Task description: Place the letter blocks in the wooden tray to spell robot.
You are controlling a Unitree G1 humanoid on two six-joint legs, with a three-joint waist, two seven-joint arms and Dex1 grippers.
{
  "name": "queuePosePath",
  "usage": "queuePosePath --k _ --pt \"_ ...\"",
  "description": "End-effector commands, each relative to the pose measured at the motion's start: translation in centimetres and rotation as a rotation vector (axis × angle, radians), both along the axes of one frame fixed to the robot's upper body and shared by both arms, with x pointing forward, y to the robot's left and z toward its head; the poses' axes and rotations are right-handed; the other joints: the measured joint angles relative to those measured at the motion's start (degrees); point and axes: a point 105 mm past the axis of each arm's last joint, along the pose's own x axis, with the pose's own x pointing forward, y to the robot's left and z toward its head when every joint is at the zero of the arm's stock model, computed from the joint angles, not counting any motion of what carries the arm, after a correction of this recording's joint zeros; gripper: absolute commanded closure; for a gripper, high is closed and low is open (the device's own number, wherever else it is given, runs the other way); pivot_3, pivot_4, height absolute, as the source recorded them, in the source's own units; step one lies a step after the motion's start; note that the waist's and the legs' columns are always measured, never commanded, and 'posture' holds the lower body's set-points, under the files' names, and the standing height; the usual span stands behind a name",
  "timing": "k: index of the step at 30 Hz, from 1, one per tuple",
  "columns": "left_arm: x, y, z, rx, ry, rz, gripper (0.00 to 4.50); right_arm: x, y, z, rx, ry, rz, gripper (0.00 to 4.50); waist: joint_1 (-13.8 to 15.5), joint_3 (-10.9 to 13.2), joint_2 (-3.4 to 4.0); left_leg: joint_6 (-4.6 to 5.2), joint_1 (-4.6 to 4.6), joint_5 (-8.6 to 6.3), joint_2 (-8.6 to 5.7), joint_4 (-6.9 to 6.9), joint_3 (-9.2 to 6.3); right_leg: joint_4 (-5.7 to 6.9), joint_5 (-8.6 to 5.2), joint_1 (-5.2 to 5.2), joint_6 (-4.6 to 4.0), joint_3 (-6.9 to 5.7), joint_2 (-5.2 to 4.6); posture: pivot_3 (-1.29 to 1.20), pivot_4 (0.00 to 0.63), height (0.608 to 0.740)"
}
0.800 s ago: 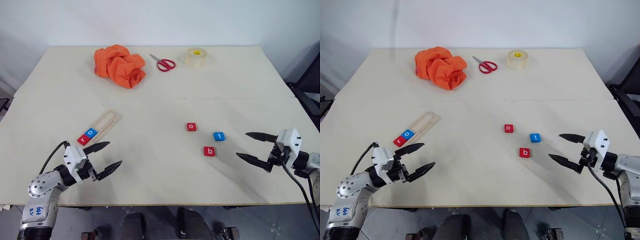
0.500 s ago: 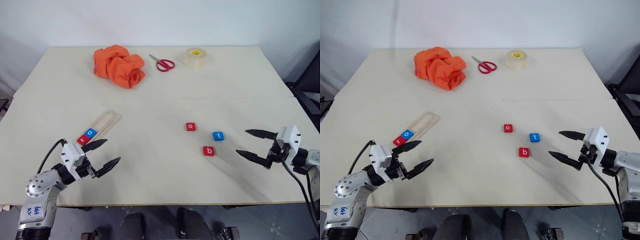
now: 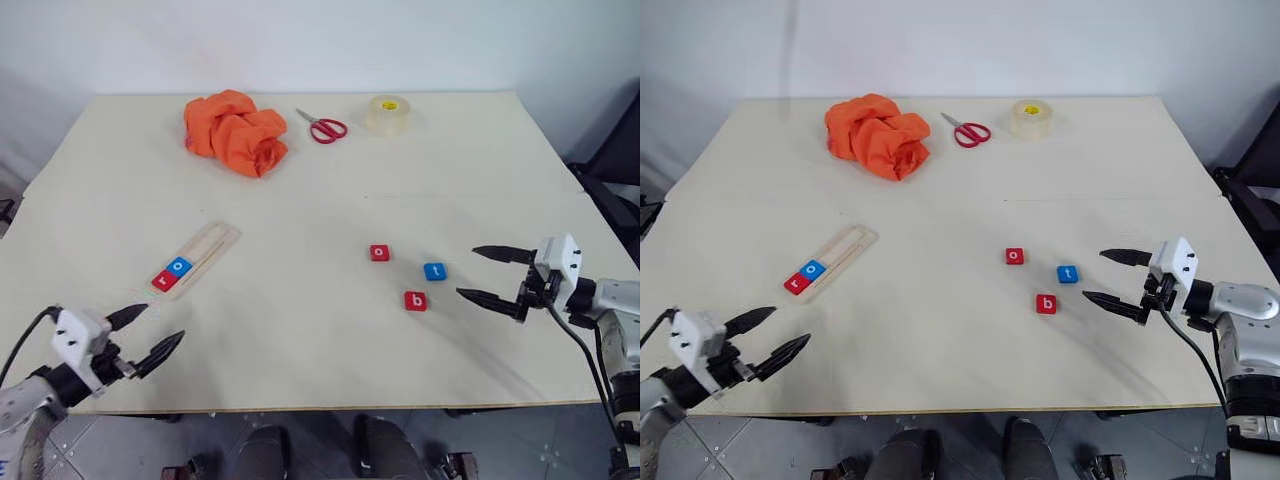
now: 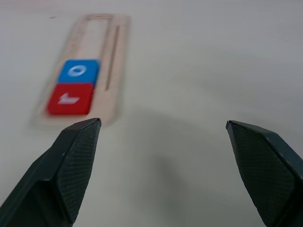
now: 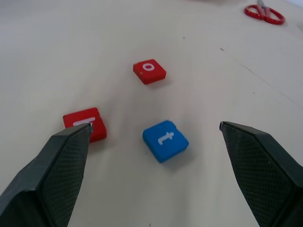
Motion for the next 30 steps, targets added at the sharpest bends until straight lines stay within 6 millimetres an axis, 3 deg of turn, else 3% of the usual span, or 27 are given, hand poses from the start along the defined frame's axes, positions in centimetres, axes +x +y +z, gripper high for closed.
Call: queuePosePath --k 1,7,14,21,30 --pt "-0.8 1.3 1.3 0.005 -0.034 0.033 0.00 0.4 0.6 0.8 -0.002 -0.030 0.036 0.01 -0.05 0.00 0.00 0.00 0.00 0.00 0.00 0.01 0.00 0.00 0.00 0.00 0.00 0.00 0.00 0.00 0.150 0.740" --pt "-0.1 2.6 1.6 0.017 -0.040 0.069 0.00 0.8 1.7 1.4 -0.006 -0.048 0.076 0.01 -0.06 0.00 0.00 0.00 0.00 0.00 0.00 -0.02 0.00 0.01 -0.01 -0.01 -0.02 0.00 0.00 0.00 0.150 0.740" --pt "4.5 3.5 2.0 0.039 -0.030 0.047 0.00 0.6 2.1 1.9 -0.005 -0.062 0.085 0.01 0.10 -0.01 0.01 -0.03 0.01 0.03 0.00 0.04 0.01 0.19 0.00 -0.04 -0.02 -0.01 0.01 0.00 0.150 0.740" --pt "8.4 2.6 0.8 0.058 0.046 -0.012 0.00 -0.4 2.2 1.9 -0.004 -0.050 0.075 0.01 0.42 -0.02 -0.02 -0.04 0.00 0.04 -0.01 0.03 0.08 0.45 0.00 -0.07 -0.01 0.01 0.03 0.00 0.150 0.740" --pt "10.2 1.5 -1.1 0.075 0.118 -0.065 0.00 -1.3 2.1 2.2 -0.004 -0.044 0.051 0.01 0.67 -0.02 -0.03 -0.05 0.01 0.04 0.00 0.11 0.12 0.46 0.00 -0.09 0.00 0.03 0.05 0.00 0.150 0.740"
